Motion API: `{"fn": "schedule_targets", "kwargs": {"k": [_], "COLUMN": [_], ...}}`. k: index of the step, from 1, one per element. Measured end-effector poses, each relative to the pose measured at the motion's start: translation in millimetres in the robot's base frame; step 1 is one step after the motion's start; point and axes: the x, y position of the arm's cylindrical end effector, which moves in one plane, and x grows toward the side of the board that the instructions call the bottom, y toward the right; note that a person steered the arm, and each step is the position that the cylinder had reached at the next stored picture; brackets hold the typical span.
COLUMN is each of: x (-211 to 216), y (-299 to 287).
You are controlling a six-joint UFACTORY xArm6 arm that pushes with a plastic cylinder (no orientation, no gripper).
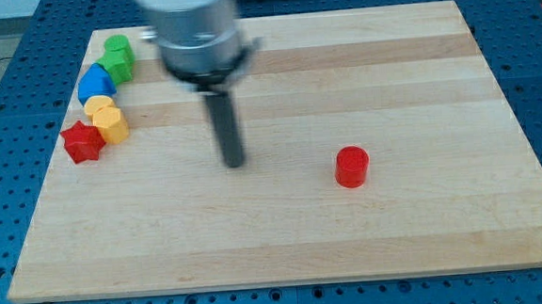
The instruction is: Move the red circle into the bottom left of the red star
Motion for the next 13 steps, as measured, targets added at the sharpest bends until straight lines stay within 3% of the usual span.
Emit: {"fn": "schedule_targets", "kwargs": {"k": [1, 2, 3, 5, 6, 8, 10, 11, 13], "x": [5.6, 35.7, 40.7, 44.7, 61.5, 56.1, 63.9, 86.5, 63.8], "y": [104.5, 143.9, 142.2, 246.3, 228.7, 98.3, 187.7, 161.1, -3.2]}}
